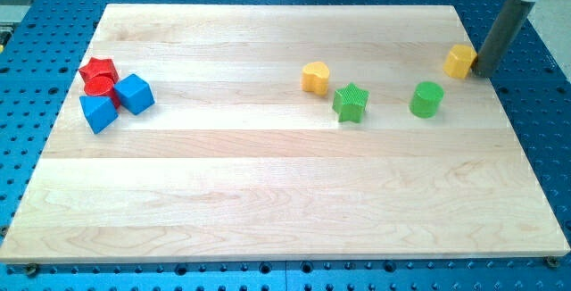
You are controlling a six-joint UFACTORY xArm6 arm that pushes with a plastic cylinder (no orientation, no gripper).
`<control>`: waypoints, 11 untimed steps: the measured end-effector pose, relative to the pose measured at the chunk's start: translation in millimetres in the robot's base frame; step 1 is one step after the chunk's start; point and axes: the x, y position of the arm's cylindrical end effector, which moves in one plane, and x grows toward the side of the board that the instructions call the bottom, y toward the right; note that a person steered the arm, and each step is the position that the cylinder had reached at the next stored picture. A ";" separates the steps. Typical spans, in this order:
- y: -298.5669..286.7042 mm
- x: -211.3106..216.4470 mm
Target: Slide the yellow blocks opposite to each other
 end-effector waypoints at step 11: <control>-351.8 72.7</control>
